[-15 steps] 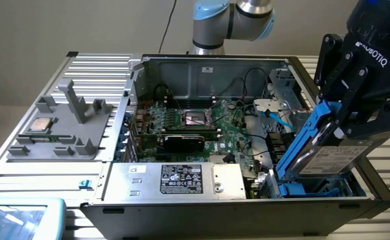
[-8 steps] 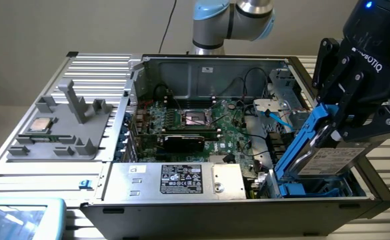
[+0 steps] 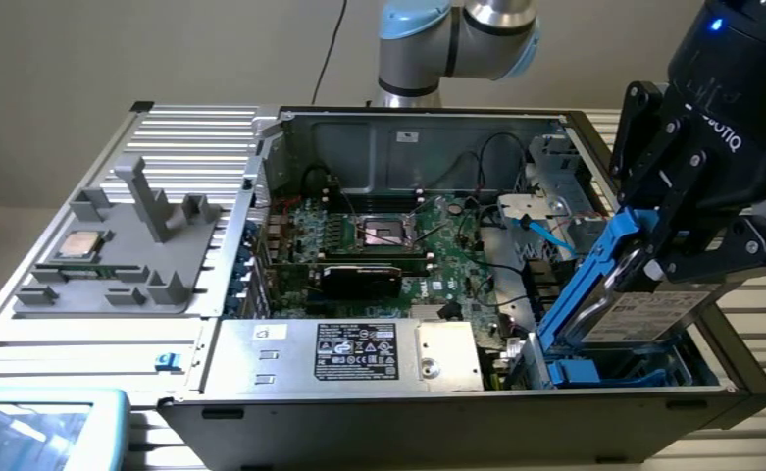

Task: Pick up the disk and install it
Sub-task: 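Insert the disk into the insertion slot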

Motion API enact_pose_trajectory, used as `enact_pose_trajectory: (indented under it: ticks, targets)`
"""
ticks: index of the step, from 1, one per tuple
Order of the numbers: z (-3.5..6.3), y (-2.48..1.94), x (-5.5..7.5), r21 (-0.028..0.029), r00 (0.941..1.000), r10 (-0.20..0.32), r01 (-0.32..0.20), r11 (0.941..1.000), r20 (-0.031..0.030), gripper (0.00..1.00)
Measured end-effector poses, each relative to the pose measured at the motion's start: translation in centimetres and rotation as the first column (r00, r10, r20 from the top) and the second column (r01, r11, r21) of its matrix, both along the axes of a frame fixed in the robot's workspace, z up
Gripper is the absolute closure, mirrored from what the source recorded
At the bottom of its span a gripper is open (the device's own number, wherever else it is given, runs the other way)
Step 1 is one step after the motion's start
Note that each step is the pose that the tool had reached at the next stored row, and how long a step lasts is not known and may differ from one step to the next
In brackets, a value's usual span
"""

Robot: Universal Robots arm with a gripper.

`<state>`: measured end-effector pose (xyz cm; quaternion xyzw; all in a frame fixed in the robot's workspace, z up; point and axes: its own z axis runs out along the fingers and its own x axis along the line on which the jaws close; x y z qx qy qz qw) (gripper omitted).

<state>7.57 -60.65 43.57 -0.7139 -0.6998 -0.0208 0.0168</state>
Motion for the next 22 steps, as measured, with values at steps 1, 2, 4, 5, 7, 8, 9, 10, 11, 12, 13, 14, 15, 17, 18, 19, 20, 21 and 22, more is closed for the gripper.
enact_pose_trajectory:
  ticks: [1,2,4,5,7,8,9,10,11,12,13,14,15,17,18,19,20,21,22]
  targets:
    - [-0.03,0.00,0.0,0.0001,1.0000,0.000,0.000,1.0000,0.0000,0.63]
    - [-0.05,-0.01,0.0,0.0002,1.0000,0.000,0.000,1.0000,0.0000,0.63]
    - [-0.09,-0.01,0.0,0.0002,1.0000,0.000,0.000,1.0000,0.0000,0.63]
    - [-0.09,-0.01,0.0,0.0002,1.0000,0.000,0.000,1.0000,0.0000,0.63]
    - [-0.09,-0.01,0.0,0.0002,1.0000,0.000,0.000,1.0000,0.0000,0.63]
    - [-0.09,-0.01,0.0,0.0002,1.0000,0.000,0.000,1.0000,0.0000,0.63]
    - [-0.09,-0.01,0.0,0.0002,1.0000,0.000,0.000,1.0000,0.0000,0.63]
    - [-0.09,-0.01,0.0,0.0002,1.0000,0.000,0.000,1.0000,0.0000,0.63]
    - [-0.09,-0.01,0.0,0.0002,1.0000,0.000,0.000,1.0000,0.0001,0.63]
    - [-0.09,-0.01,0.0,0.0002,1.0000,0.000,0.000,1.0000,0.0000,0.63]
    - [-0.11,0.00,0.0,0.0002,1.0000,0.000,0.000,1.0000,0.0000,0.63]
    - [-0.15,0.00,0.0,0.0004,1.0000,0.000,0.000,1.0000,0.0001,0.63]
    - [-0.19,-0.01,0.0,0.0003,1.0000,0.000,0.000,1.0000,0.0000,0.63]
    - [-0.40,-0.01,0.0,0.0003,1.0000,0.000,0.000,1.0000,0.0001,0.63]
    - [-0.51,-0.01,0.0,0.0002,1.0000,0.000,0.000,1.0000,0.0000,0.63]
    - [-0.64,-0.01,0.0,0.0002,1.0000,0.000,0.000,1.0000,0.0000,0.63]
    - [-0.79,0.00,0.0,0.0003,1.0000,0.000,0.000,1.0000,0.0000,0.63]
    - [-0.94,0.00,0.0,0.0003,1.0000,0.000,0.000,1.0000,0.0000,0.63]
    - [-1.11,-0.01,0.0,0.0003,1.0000,0.000,0.000,1.0000,0.0000,0.63]
